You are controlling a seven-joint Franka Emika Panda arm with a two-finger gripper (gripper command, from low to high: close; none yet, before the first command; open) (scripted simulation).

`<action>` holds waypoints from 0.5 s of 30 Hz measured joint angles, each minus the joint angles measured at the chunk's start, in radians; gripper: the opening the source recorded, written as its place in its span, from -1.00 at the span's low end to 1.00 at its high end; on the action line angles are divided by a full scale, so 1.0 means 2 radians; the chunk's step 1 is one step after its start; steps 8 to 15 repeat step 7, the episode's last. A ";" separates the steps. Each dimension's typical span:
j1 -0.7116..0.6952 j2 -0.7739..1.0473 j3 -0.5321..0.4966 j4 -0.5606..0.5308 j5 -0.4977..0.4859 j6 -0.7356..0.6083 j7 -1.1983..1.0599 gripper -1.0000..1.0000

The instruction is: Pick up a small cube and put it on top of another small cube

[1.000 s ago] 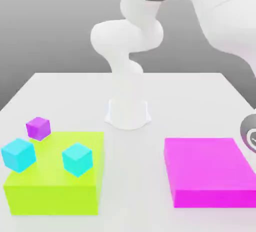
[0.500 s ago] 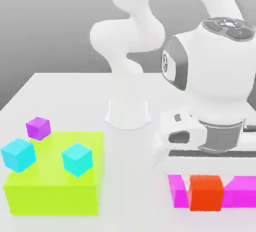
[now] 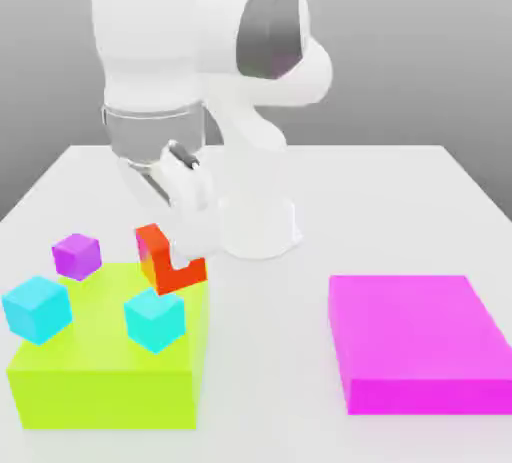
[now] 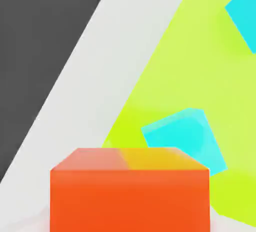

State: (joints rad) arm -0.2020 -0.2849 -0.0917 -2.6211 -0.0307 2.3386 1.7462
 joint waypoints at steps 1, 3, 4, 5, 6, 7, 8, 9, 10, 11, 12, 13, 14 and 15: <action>-0.003 0.009 -0.001 -0.007 -0.001 0.016 0.005 -1.00; -0.005 0.034 -0.002 -0.021 0.000 0.055 0.007 -1.00; -0.005 0.048 -0.003 -0.027 0.001 0.075 0.006 1.00; -0.005 0.048 -0.003 -0.027 0.001 0.075 0.006 1.00; -0.005 0.048 -0.003 -0.027 0.001 0.075 0.006 1.00; -0.005 0.048 -0.003 -0.027 0.001 0.075 0.006 1.00; -0.005 0.048 -0.003 -0.027 0.001 0.075 0.006 1.00; -0.005 0.048 -0.003 -0.027 0.001 0.075 0.006 1.00; -0.005 0.048 -0.003 -0.027 0.001 0.075 0.006 1.00; -0.005 0.048 -0.003 -0.027 0.001 0.075 0.006 1.00; -0.005 0.048 -0.003 -0.027 0.001 0.075 0.006 1.00; -0.005 0.048 -0.003 -0.027 0.001 0.075 0.006 1.00; -0.005 0.048 -0.003 -0.027 0.001 0.075 0.006 1.00; -0.005 0.048 -0.003 -0.027 0.001 0.075 0.006 1.00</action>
